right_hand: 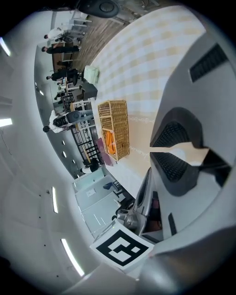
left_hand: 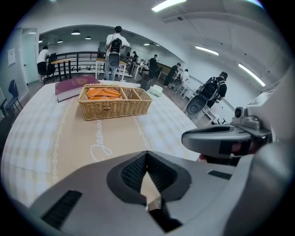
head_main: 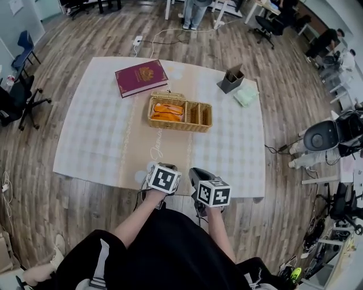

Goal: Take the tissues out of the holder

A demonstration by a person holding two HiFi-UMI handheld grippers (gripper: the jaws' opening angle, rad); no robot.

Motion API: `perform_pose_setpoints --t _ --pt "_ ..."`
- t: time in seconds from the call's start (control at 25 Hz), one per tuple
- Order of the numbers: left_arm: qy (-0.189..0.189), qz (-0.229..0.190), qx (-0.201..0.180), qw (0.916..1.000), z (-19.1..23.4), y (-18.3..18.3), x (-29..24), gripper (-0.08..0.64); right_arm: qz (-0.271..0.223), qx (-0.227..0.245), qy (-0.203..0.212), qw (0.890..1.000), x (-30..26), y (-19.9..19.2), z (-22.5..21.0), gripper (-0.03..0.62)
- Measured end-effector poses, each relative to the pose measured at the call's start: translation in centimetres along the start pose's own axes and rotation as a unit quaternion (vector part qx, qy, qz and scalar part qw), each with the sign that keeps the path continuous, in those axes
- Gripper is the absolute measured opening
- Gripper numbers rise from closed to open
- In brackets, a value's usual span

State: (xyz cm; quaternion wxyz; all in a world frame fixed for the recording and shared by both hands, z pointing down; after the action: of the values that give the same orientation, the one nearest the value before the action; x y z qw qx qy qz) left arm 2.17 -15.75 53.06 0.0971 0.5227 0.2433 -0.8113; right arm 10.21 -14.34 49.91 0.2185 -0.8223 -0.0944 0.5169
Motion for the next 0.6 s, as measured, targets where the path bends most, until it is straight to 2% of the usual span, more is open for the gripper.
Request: perform_pose_setpoints --t 0.4,0.6 --pt "-0.006 -0.01 0.03 0.9995 -1.8 0.4 -3.3 0.0 0.007 0.037 0.019 0.999 0.5 -0.5 -3.4 0.043" --pt "-0.018 -0.013 0.032 0.9993 -2.3 0.9 -4.2 0.0 -0.015 0.078 0.048 0.996 0.8 0.4 -3.9 0.044"
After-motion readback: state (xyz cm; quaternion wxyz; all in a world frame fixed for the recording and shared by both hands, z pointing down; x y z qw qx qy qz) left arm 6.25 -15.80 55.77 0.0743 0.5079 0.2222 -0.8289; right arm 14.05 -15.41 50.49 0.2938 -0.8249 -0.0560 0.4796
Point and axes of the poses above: the fingertips, and each gripper's own axes: x backward along the fingers, z to its left, y out of its top, the point moved 2 cm from there along x, backward along the fingers, and after that the axes turned 14 degrees about z, right-handed, at the moved point
